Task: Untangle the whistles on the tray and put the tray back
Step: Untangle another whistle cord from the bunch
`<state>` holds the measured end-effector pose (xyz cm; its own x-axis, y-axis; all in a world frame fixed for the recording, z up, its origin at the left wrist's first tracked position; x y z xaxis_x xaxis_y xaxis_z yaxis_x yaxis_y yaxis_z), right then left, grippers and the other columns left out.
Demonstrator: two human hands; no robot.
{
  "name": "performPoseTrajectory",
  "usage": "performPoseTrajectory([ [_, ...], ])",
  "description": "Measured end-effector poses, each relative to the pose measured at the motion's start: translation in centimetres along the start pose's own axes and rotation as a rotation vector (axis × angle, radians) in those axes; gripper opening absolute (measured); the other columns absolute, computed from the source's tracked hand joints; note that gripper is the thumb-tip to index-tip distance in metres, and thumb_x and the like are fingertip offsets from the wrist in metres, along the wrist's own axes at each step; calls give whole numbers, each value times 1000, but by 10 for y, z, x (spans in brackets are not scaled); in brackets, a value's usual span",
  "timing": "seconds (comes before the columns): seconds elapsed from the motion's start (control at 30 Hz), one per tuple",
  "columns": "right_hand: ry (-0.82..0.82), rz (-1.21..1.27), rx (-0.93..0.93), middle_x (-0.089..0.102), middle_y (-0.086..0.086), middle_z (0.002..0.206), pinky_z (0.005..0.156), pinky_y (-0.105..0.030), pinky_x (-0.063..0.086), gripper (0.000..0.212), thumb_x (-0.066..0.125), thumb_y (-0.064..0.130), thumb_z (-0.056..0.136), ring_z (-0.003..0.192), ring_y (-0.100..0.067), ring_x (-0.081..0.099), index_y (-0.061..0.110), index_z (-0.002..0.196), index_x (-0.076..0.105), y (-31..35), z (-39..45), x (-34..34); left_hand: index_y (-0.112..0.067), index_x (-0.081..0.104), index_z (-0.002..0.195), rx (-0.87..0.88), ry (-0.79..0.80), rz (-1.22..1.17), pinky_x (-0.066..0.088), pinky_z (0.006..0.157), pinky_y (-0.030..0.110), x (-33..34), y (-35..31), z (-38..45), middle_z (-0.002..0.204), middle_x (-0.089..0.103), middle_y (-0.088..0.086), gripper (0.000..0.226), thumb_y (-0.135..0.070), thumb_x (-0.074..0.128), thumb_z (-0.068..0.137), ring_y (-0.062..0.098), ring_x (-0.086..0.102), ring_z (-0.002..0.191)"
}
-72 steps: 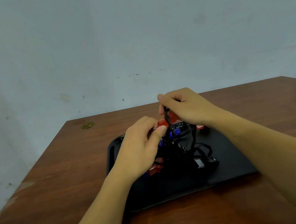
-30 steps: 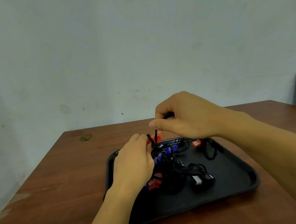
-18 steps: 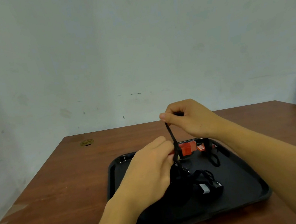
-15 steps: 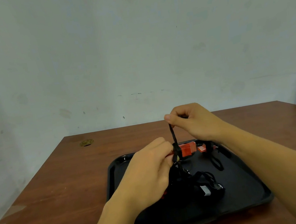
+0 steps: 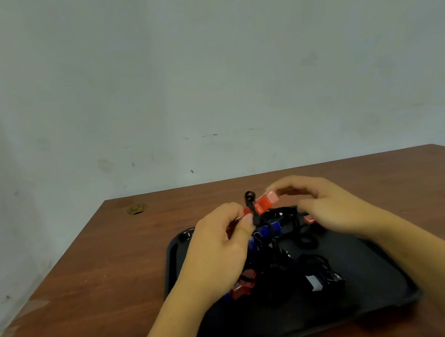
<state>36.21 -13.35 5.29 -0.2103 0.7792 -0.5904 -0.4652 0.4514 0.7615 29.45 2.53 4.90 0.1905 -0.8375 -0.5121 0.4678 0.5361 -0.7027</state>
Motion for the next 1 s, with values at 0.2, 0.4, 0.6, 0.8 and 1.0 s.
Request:
performPoseTrajectory([
  [0.2,286,782,-41,64,-13,137,113,-41,41,62,42,16,77,131,-27,57,11,137,59,36,-2,40,-24,57,68,-32,89,-348,36,55,26,9,1,1,63,57,9,31,-36,52,96,14,44,53],
  [0.4,240,892,17,62,-26,126,118,-53,34,61,59,27,77,117,-37,55,-10,126,59,23,6,51,-11,58,68,-131,181,-825,31,49,25,17,0,-3,66,48,9,27,-25,54,91,16,45,55],
  [0.6,97,564,-81,76,-1,93,97,-47,53,9,73,33,87,94,-18,69,27,88,80,36,7,44,-10,54,72,-180,269,-1047,28,50,27,29,-8,-7,67,44,5,23,-20,51,92,14,44,57],
  [0.8,-39,287,-149,62,18,59,54,-9,40,25,44,8,106,54,3,53,6,99,69,53,10,31,-9,51,73,-146,317,-1016,23,51,30,34,-18,-11,67,41,7,21,-19,51,92,14,42,54],
  [1.0,-62,9,-227,56,33,60,57,-7,39,24,40,-6,100,56,8,52,3,98,61,59,14,31,-16,57,71,-28,250,-692,28,50,30,29,-22,-10,62,50,5,28,-24,49,96,18,37,52],
])
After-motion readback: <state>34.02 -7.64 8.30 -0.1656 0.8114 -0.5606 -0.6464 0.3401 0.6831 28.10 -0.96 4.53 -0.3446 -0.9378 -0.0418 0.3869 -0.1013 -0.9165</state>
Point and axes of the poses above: each hand's wrist, its own z-axis towards the middle knuckle, its own x-axis out of the palm, y = z × x, the point moved 10 cm from there along z, towards the middle knuckle
